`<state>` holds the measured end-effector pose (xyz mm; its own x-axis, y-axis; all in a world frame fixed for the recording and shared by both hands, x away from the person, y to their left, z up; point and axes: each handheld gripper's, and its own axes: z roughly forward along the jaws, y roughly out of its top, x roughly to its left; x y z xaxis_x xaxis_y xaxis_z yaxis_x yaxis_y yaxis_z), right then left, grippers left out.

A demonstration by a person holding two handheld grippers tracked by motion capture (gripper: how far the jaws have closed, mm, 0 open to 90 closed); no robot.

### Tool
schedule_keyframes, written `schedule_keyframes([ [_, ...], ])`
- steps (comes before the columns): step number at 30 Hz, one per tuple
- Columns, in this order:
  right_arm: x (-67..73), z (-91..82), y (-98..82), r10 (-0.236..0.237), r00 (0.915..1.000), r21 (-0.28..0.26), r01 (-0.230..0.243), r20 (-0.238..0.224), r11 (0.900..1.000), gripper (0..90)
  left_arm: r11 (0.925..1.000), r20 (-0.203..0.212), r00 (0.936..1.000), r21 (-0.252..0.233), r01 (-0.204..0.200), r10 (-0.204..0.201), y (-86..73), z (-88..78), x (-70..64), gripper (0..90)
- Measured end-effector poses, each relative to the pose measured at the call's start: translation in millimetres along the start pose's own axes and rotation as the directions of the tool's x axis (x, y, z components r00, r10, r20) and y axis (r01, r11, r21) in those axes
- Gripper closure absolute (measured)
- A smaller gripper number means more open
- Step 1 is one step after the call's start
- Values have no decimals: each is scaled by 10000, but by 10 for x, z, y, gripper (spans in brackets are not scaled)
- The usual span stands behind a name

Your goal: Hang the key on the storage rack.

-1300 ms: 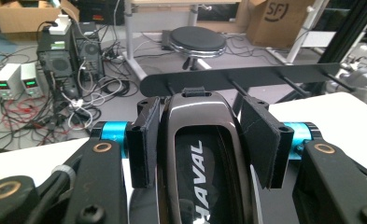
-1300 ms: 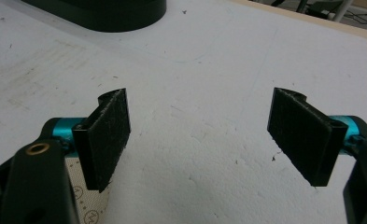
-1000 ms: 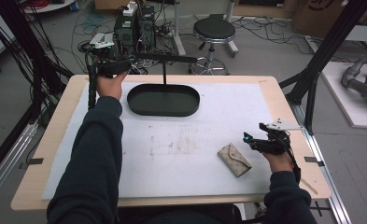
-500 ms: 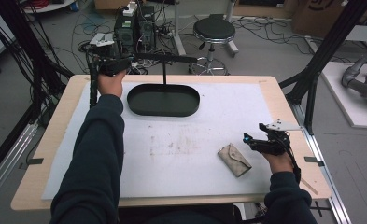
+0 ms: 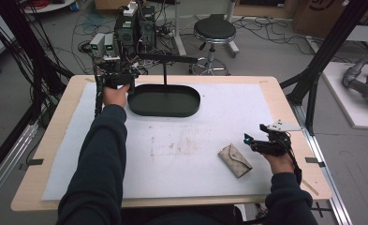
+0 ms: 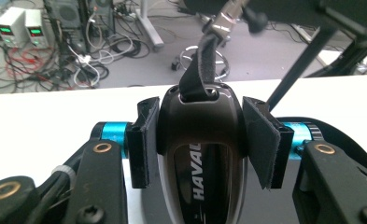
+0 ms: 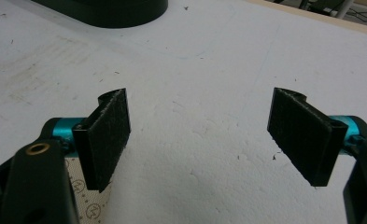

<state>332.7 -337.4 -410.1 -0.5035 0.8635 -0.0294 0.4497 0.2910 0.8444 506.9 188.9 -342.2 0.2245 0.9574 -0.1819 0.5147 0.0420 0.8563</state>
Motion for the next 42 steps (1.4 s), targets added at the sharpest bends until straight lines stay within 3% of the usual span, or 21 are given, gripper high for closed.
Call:
schedule_keyframes([
  [5,3,-9,3,-23,10000,-17,24,20,10000,217,9997,210,9996,157,-189,186,-46,51,-55,488],
  [9,2,-16,4,52,10000,-46,-52,16,10000,217,9987,113,9987,22,-502,502,-121,16,-64,478],
  [13,4,-12,6,11,10000,-59,-11,10,10000,217,9973,179,9978,-369,-635,642,-205,-90,-45,418],
  [17,10,-4,12,-49,10000,-47,49,2,10000,217,9914,454,9965,-1140,-642,697,-285,-246,-76,314],
  [23,14,4,20,-96,10000,-39,96,-12,9999,217,9812,1260,9882,-1824,-627,866,-422,-560,-184,187],
  [25,20,9,24,-142,9999,-14,142,-24,9999,216,9783,1694,9809,-1982,-608,953,-501,-673,-238,186],
  [29,40,25,35,-228,9997,0,228,-80,9997,216,9780,2493,9597,-1916,-823,1296,-741,-859,-368,188],
  [30,45,28,36,-236,9997,23,236,-77,9997,217,9751,2682,9512,-1977,-1003,1522,-836,-916,-405,189],
  [34,59,39,43,-300,9995,55,301,-72,9995,216,9600,2937,9307,-2362,-1504,2181,-1141,-1058,-455,190],
  [35,59,40,44,-303,9995,64,303,-52,9995,216,9586,2986,9281,-2408,-1522,2224,-1192,-1075,-449,190],
  [37,61,42,47,-311,9995,32,311,-56,9995,216,9488,2910,9211,-2554,-1856,2586,-1319,-1136,-419,190],
  [39,71,43,54,-322,9995,2,322,-25,9995,216,9416,2687,9215,-2635,-2098,2805,-1391,-1182,-384,190],
  [41,84,49,64,-350,9994,-24,350,14,9994,216,9494,2659,9293,-2499,-1904,2564,-1416,-1221,-327,188],
  [42,87,53,66,-376,9993,-29,376,7,9993,216,9525,2566,9371,-2514,-1716,2365,-1423,-1243,-288,186],
])
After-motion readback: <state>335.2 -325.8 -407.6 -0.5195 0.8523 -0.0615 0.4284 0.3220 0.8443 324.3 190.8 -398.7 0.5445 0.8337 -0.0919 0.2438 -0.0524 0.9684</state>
